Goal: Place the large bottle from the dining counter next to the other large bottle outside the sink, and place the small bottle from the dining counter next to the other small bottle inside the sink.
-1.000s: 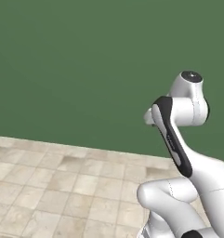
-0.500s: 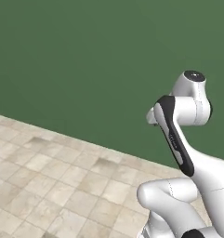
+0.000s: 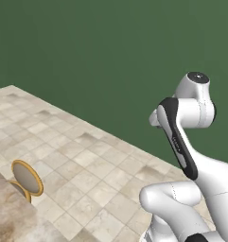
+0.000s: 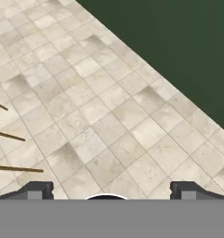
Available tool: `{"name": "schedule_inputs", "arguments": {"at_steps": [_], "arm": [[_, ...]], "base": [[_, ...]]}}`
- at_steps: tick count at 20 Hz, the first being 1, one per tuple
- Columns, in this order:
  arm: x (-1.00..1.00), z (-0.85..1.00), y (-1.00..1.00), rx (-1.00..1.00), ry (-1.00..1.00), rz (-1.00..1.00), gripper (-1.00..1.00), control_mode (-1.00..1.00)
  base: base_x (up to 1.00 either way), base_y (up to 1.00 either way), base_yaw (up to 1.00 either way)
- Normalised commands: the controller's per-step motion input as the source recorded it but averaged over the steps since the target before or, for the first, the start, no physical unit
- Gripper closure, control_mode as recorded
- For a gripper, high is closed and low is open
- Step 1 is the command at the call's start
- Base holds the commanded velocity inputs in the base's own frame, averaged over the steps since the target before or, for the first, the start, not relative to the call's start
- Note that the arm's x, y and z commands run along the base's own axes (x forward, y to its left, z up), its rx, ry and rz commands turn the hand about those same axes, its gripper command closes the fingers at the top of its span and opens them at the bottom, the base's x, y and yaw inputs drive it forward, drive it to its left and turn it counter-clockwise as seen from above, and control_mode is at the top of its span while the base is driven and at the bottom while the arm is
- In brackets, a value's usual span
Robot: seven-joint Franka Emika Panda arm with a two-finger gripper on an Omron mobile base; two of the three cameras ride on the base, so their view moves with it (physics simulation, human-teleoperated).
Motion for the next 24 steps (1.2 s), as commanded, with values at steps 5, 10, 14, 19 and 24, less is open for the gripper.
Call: {"name": "schedule_inputs", "arguments": {"at_steps": [5, 10, 14, 19, 24], "arm": [[0.00, 0.00, 0.00, 0.00, 0.00, 0.00, -1.00, 1.00], [0.00, 0.00, 0.00, 0.00, 0.00, 0.00, -1.00, 1.00], [0.00, 0.00, 0.00, 0.00, 0.00, 0.00, -1.00, 1.00], [0.00, 0.00, 0.00, 0.00, 0.00, 0.00, -1.00, 1.00], [0.00, 0.00, 0.00, 0.00, 0.00, 0.00, -1.00, 1.00]], "base": [[0.60, 0.08, 0.43], [0.18, -0.22, 0.18], [-0.03, -0.62, 0.00], [-0.05, -0.57, 0.05], [-0.13, -0.46, 0.11]]}}
